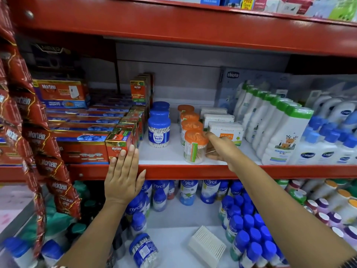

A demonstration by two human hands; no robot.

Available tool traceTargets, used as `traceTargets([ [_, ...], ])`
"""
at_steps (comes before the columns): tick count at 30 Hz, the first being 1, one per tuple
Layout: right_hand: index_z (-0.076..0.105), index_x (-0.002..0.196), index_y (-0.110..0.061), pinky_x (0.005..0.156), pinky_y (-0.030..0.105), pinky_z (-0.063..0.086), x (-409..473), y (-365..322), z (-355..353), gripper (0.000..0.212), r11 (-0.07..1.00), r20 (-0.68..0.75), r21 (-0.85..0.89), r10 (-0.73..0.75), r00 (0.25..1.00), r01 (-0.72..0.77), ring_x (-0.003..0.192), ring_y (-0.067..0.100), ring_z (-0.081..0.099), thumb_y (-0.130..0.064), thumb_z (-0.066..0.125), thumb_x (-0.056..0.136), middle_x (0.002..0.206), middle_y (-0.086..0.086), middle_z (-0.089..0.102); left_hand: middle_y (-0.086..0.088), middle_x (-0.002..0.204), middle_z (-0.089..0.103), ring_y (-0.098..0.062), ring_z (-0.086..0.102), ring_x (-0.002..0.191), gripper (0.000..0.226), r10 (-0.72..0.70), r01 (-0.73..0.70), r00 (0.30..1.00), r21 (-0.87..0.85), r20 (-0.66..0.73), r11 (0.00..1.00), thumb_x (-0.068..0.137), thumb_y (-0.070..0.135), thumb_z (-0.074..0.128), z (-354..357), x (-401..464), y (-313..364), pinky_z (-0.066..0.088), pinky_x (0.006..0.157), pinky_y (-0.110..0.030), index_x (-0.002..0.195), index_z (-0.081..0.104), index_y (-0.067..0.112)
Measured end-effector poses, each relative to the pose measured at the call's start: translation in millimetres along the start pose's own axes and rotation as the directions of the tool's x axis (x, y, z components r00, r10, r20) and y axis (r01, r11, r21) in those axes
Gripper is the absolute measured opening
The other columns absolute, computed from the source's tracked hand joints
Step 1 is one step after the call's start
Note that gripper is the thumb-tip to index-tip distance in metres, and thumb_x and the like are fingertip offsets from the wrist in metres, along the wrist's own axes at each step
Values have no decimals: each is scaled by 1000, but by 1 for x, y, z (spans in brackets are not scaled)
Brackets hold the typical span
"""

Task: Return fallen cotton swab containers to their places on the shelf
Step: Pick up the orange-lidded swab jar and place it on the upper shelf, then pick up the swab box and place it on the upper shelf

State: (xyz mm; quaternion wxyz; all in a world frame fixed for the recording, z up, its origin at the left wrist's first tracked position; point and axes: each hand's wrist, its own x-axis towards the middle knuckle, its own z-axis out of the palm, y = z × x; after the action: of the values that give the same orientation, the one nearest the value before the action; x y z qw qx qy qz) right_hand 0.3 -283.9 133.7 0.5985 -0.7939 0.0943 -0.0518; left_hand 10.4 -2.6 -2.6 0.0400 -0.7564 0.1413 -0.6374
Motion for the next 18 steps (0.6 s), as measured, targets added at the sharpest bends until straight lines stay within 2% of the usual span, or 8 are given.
traceTargets([
  [3, 68, 97, 5, 83, 41, 59, -4, 0, 2, 60, 995, -46, -84, -57, 997, 53, 85, 27, 71, -53, 55, 88, 98, 19, 73, -7, 164, 7, -21, 6, 151, 59, -2, 2, 1000, 5, 7, 1000, 105, 37, 24, 0, 1, -1, 6, 124, -37, 155, 16, 6],
  [5, 66, 90, 9, 75, 43, 56, -15, 3, 3, 67, 953, -143, -236, -230, 963, 192, 75, 28, 68, -56, 51, 90, 84, 19, 71, -6, 164, 6, -21, 5, 151, 59, -2, 2, 1000, 5, 8, 1000, 106, 37, 24, 0, 1, -1, 6, 124, -37, 155, 15, 6],
  [7, 69, 89, -1, 68, 35, 49, -37, 12, 5, 51, 862, -216, -332, -464, 859, 383, 74, 16, 62, -48, 49, 95, 78, 3, 68, -6, 164, 4, -20, 4, 151, 59, -1, 1, 1000, 7, 4, 1000, 105, 37, 24, 0, 2, -1, 5, 124, -37, 155, 15, 6],
  [8, 70, 96, -7, 74, 33, 51, -49, 21, 6, 39, 806, -240, -346, -570, 786, 479, 82, 12, 62, -40, 50, 96, 86, -1, 68, -6, 164, 4, -20, 3, 151, 60, -5, 5, 1000, 8, 7, 1000, 105, 37, 24, -1, 2, -1, 5, 124, -37, 155, 14, 5],
  [10, 66, 108, -6, 87, 33, 50, -72, 46, 8, 25, 665, -259, -409, -741, 619, 625, 98, 16, 61, -24, 54, 97, 103, 2, 67, -5, 164, 2, -20, 2, 151, 60, -5, 5, 1000, 4, 4, 1000, 105, 37, 25, -1, 2, -1, 4, 124, -37, 155, 14, 5],
  [12, 63, 114, 0, 93, 33, 46, -89, 82, 12, 25, 558, -204, -512, -817, 539, 653, 104, 23, 59, -14, 57, 94, 109, 10, 65, -4, 164, 0, -19, 0, 151, 60, -7, 7, 1000, 4, 9, 1000, 105, 37, 26, -2, 3, -1, 2, 124, -36, 155, 13, 5],
  [15, 61, 118, -1, 92, 35, 47, -103, 149, 18, 31, 456, -23, -630, -820, 572, 629, 105, 28, 57, -18, 57, 92, 114, 15, 63, -3, 164, -3, -18, -2, 151, 61, -18, 18, 1000, 2, 23, 1000, 104, 37, 25, -2, 1, 0, 1, 124, -36, 155, 11, 6],
  [18, 54, 127, -9, 84, 43, 52, -107, 214, 25, 39, 509, 137, -659, -643, 753, 554, 105, 30, 60, -29, 53, 94, 121, 13, 61, -2, 164, -4, -18, -3, 151, 61, -25, 24, 999, 4, 30, 1000, 104, 37, 25, -3, 0, 1, 0, 124, -36, 155, 11, 6],
])
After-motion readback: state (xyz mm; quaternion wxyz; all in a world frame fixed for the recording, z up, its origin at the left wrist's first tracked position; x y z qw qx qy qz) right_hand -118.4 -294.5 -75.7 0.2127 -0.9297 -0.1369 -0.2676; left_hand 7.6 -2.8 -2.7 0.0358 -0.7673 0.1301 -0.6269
